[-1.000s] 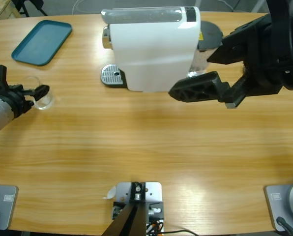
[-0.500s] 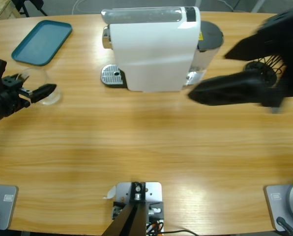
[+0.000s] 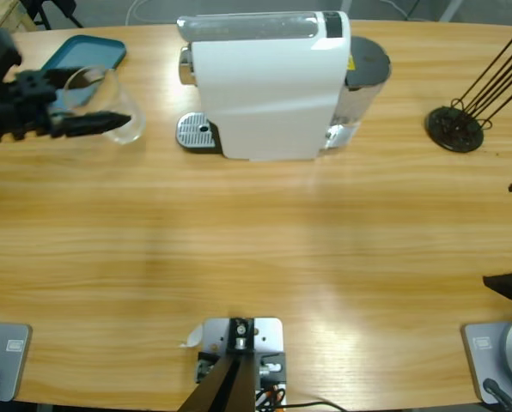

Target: Pour coffee

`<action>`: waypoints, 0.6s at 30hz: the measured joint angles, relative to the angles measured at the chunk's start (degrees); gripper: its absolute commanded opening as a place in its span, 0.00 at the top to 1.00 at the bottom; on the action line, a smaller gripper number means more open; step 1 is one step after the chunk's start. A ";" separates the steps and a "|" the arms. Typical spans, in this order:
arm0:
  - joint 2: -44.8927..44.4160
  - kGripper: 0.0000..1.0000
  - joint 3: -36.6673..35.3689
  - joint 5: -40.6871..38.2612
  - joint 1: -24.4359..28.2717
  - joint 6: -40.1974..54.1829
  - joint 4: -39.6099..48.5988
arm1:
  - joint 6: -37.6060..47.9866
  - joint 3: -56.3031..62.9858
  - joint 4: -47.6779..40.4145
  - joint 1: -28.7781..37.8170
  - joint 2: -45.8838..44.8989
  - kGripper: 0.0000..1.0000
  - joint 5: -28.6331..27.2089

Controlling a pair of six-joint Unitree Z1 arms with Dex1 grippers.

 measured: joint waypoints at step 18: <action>24.27 1.00 -10.06 -14.58 1.42 4.79 -12.35 | 0.00 0.38 -1.70 0.00 0.37 0.00 0.00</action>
